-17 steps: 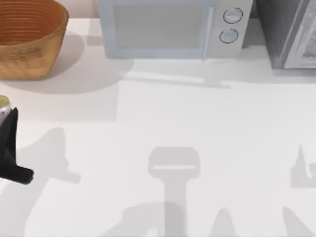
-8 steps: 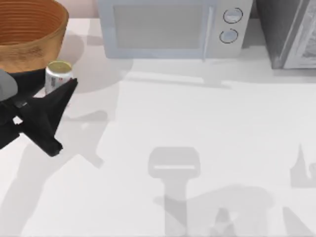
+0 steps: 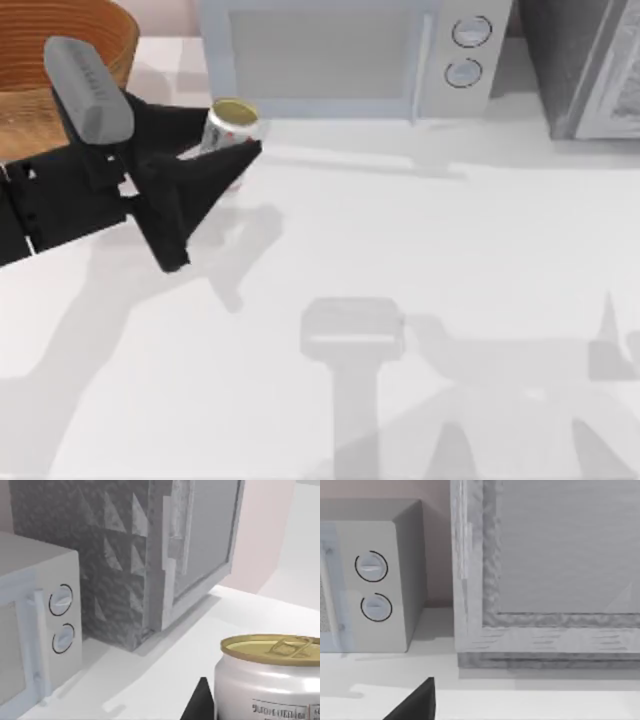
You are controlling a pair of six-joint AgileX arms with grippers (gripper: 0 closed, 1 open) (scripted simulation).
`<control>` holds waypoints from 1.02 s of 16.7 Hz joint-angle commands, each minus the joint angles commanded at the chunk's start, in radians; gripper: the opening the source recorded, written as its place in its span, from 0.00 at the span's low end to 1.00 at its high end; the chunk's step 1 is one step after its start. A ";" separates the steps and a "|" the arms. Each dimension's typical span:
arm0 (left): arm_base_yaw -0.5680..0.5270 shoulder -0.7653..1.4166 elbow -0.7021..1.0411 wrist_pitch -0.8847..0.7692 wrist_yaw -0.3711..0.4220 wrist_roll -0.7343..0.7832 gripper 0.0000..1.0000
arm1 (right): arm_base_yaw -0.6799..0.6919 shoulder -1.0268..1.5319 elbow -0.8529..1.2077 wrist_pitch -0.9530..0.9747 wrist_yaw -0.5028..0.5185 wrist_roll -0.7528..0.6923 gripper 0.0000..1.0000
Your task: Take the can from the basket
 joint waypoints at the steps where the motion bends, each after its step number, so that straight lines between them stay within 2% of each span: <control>1: -0.008 0.056 0.022 0.030 0.029 -0.002 0.00 | 0.000 0.000 0.000 0.000 0.000 0.000 1.00; 8: -0.057 0.425 0.187 0.262 0.216 -0.005 0.00 | 0.000 0.000 0.000 0.000 0.000 0.000 1.00; 17: -0.076 0.906 0.376 0.537 0.396 -0.005 0.00 | 0.000 0.000 0.000 0.000 0.000 0.000 1.00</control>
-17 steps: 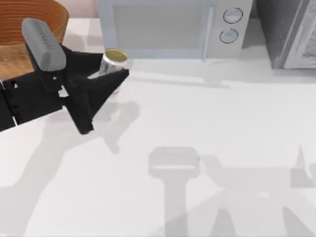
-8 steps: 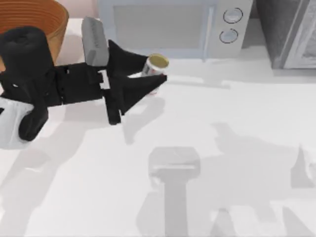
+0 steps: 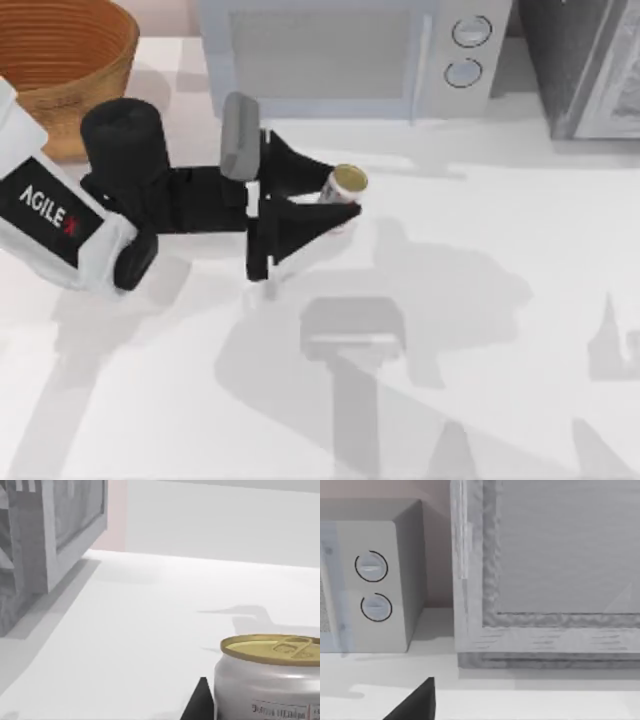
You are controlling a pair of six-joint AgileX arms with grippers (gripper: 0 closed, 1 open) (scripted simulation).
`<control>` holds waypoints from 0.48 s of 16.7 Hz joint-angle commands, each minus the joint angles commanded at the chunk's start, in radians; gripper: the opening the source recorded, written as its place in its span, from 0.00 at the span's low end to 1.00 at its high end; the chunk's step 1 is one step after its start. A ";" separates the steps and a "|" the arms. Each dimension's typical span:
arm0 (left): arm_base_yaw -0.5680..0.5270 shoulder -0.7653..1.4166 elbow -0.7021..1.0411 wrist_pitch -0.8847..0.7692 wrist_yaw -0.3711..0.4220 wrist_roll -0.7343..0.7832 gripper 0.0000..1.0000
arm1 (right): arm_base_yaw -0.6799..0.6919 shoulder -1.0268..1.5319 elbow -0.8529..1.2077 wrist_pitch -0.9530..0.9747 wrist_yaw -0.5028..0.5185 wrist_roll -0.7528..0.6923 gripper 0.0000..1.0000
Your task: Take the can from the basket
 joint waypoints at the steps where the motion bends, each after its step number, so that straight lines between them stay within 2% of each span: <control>1: -0.001 0.057 0.025 0.035 0.019 0.003 0.00 | 0.000 0.000 0.000 0.000 0.000 0.000 1.00; 5: 0.003 0.264 0.125 0.171 0.077 0.020 0.00 | 0.000 0.000 0.000 0.000 0.000 0.000 1.00; 8: 0.018 0.339 0.158 0.219 0.076 0.028 0.00 | 0.000 0.000 0.000 0.000 0.000 0.000 1.00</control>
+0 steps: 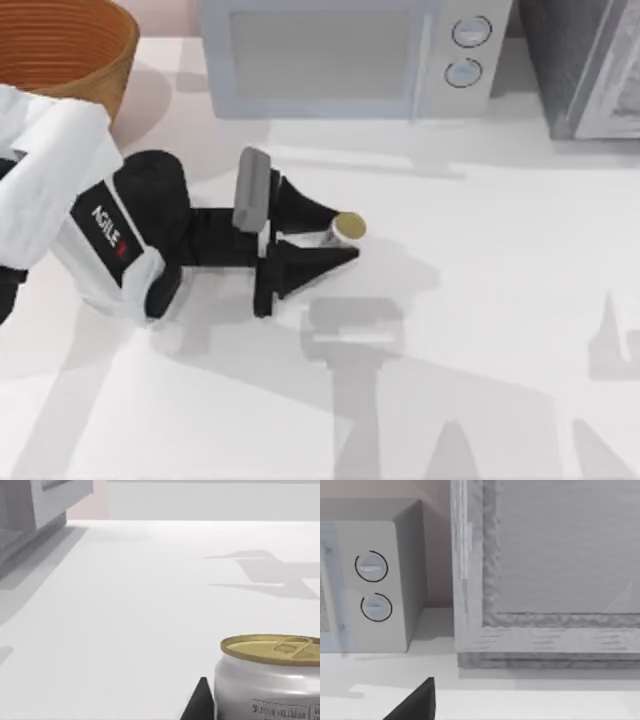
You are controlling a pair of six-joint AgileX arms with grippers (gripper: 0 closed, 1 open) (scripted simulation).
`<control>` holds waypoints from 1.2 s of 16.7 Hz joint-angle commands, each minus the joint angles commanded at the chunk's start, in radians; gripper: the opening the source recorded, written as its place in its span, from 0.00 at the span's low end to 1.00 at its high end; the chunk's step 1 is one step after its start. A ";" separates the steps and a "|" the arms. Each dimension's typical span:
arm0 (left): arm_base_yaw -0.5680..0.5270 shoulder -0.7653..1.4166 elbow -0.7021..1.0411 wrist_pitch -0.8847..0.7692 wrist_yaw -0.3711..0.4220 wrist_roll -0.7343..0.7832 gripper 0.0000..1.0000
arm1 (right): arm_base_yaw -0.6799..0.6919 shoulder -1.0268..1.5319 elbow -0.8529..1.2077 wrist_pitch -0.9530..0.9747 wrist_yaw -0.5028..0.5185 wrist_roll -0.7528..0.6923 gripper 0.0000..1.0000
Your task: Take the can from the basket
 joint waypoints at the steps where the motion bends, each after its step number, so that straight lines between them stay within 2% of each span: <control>1: 0.005 0.010 0.004 0.007 -0.004 0.001 0.00 | 0.000 0.000 0.000 0.000 0.000 0.000 1.00; 7: 0.005 0.010 0.004 0.007 -0.004 0.001 0.00 | 0.000 0.000 0.000 0.000 0.000 0.000 1.00; 20: 0.005 0.010 0.004 0.007 -0.004 0.001 0.98 | 0.000 0.000 0.000 0.000 0.000 0.000 1.00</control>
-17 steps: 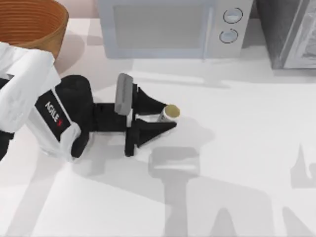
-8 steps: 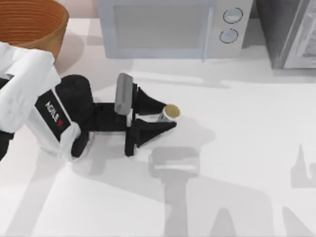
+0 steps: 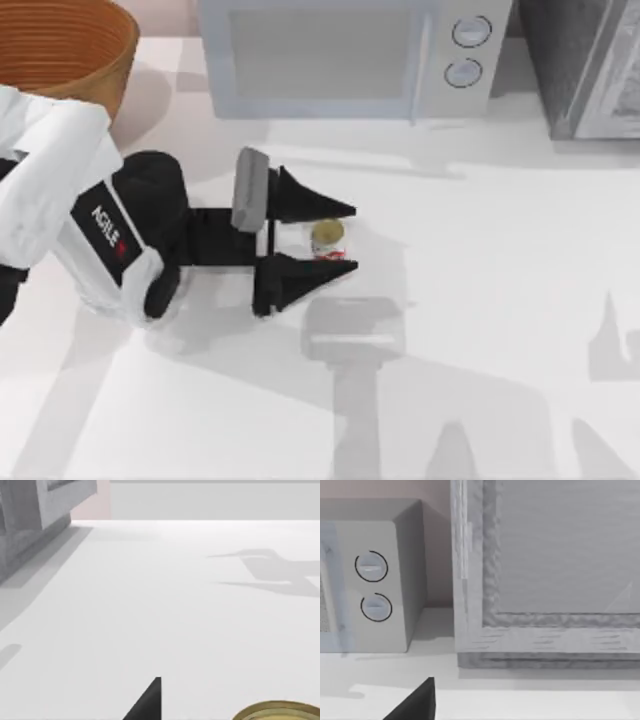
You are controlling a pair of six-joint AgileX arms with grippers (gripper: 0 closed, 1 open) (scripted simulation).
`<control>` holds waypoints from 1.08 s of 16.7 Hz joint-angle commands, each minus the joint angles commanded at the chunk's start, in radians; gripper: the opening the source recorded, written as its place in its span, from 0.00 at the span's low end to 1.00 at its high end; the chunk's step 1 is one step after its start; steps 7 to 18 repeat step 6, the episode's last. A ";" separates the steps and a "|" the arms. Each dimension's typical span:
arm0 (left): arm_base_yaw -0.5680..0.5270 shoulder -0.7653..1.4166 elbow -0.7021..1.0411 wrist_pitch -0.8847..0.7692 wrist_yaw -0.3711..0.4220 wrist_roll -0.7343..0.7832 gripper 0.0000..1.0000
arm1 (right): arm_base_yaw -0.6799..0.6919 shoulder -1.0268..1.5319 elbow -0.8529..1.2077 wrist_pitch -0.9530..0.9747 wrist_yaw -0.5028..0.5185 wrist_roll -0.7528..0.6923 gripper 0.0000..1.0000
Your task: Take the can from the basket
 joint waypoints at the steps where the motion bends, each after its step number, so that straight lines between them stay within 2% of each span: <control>1: 0.000 0.000 0.000 0.000 0.000 0.000 1.00 | 0.000 0.000 0.000 0.000 0.000 0.000 1.00; 18: 0.000 0.000 0.000 0.000 0.000 0.000 1.00 | 0.000 0.000 0.000 0.000 0.000 0.000 1.00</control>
